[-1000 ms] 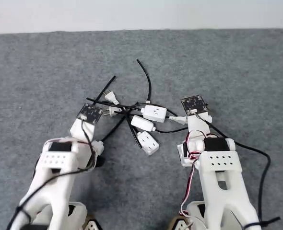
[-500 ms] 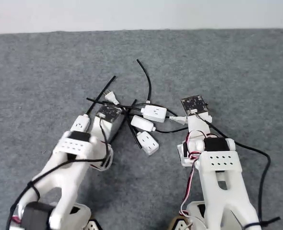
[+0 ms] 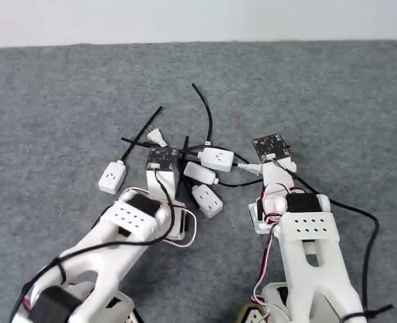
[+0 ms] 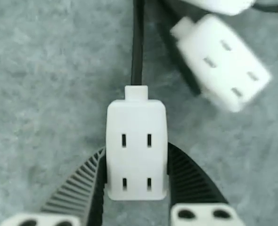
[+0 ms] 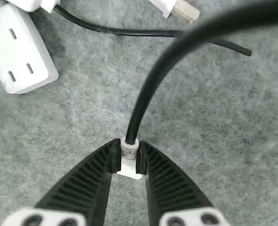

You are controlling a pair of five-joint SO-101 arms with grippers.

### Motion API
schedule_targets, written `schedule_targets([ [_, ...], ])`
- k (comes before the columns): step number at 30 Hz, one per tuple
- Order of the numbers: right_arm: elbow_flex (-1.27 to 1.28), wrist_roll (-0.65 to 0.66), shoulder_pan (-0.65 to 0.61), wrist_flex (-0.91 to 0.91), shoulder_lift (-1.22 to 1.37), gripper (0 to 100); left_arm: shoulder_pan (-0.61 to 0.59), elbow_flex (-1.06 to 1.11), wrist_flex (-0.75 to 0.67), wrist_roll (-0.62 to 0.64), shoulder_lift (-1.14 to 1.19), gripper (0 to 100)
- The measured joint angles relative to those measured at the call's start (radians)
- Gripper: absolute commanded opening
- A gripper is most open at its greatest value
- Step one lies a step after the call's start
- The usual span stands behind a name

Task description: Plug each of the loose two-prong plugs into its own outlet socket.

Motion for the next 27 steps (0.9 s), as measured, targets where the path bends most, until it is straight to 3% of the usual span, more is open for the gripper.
schedule_targets([
  [4,0.000,0.003,0.002,0.000,0.000,0.9,-0.037,-0.026,-0.015,0.000,0.066,3],
  [11,0.000,0.003,0.002,0.000,0.000,0.9,-0.044,-0.029,-0.037,0.003,0.094,23],
  [23,0.000,0.003,0.000,0.000,0.000,0.9,-0.054,-0.049,-0.040,0.000,0.094,17],
  [27,0.000,0.003,0.000,0.000,0.000,0.9,-0.054,-0.080,0.017,-0.081,0.094,14],
])
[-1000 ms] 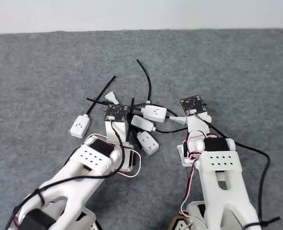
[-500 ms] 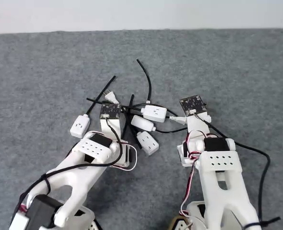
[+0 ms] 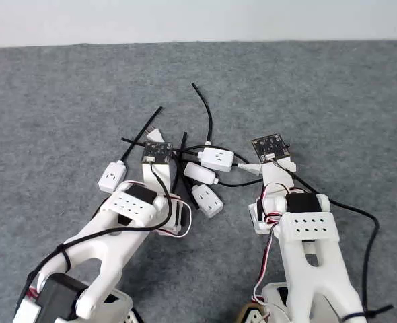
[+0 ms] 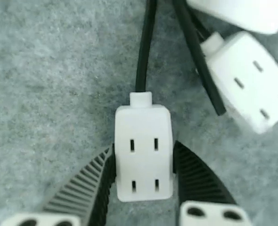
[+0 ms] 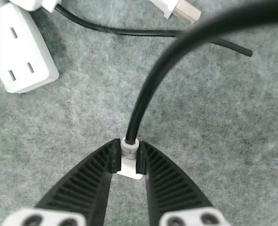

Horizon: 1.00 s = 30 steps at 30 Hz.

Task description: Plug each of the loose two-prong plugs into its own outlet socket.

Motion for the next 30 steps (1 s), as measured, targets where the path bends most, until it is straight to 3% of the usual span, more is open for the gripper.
schedule_targets([
  [11,0.000,0.000,0.000,0.000,0.000,0.9,0.000,-0.026,0.086,-0.080,-0.006,17],
  [15,0.000,0.000,0.000,0.000,0.000,0.9,0.000,-0.023,0.101,-0.110,-0.089,26],
  [24,0.000,0.000,0.000,0.000,0.000,0.9,0.000,0.017,0.216,-0.115,-0.264,27],
  [27,0.000,0.000,0.000,0.000,0.000,0.9,-0.005,0.017,0.250,-0.144,-0.275,23],
  [30,0.000,0.000,0.000,0.002,-0.008,0.9,-0.064,0.017,0.253,-0.209,-0.276,14],
])
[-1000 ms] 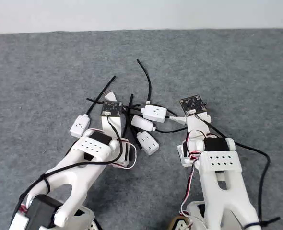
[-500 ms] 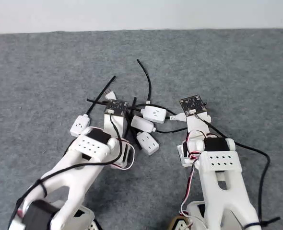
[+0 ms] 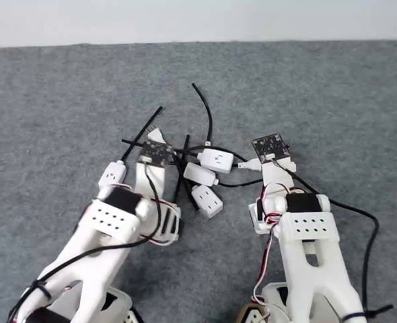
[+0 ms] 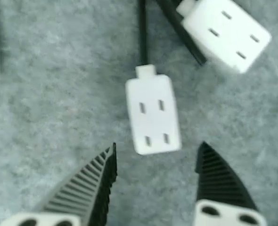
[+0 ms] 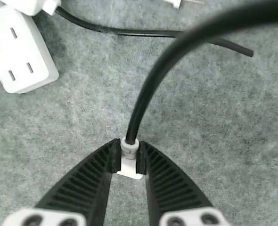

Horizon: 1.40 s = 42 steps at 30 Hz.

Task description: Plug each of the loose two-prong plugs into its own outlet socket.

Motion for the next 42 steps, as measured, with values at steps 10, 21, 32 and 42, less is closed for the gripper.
schedule_targets([
  [10,-0.049,0.044,-0.295,0.210,-0.393,0.8,-0.410,0.077,-0.170,-0.347,0.000,1],
  [21,-0.106,0.049,-0.589,0.189,-0.393,0.8,-0.213,0.123,-0.057,-0.520,0.018,1],
  [32,-0.146,-0.069,-0.692,0.077,-0.377,0.8,-0.129,0.006,-0.095,-0.626,0.321,1],
  [42,0.031,-0.339,-0.647,-0.322,-0.330,0.8,-0.359,0.190,-0.270,-0.479,-0.012,1],
])
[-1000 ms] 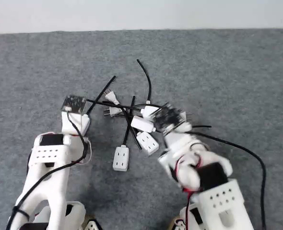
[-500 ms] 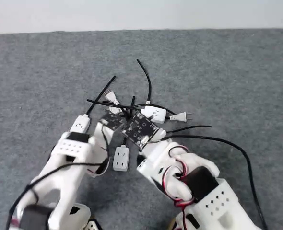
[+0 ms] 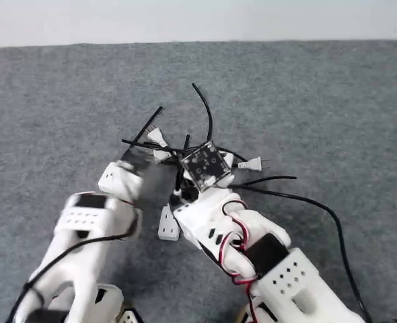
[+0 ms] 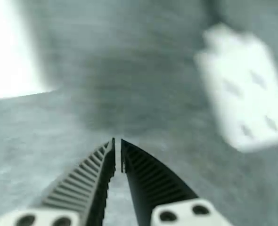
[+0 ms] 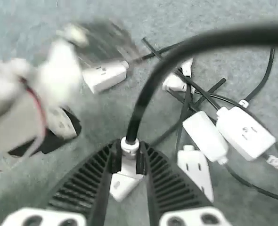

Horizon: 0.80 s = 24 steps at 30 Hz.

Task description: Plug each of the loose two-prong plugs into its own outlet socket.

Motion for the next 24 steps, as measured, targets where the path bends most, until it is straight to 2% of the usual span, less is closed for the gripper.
schedule_targets([
  [4,0.005,-0.034,0.000,-0.101,0.121,0.8,-0.118,0.012,-0.071,0.097,-0.061,1],
  [10,0.005,-0.069,0.000,-0.201,0.302,0.8,-0.137,0.051,-0.221,0.265,-0.060,1],
  [24,0.002,-0.118,0.000,-0.226,0.450,0.8,-0.123,0.069,-0.241,0.287,-0.071,1],
])
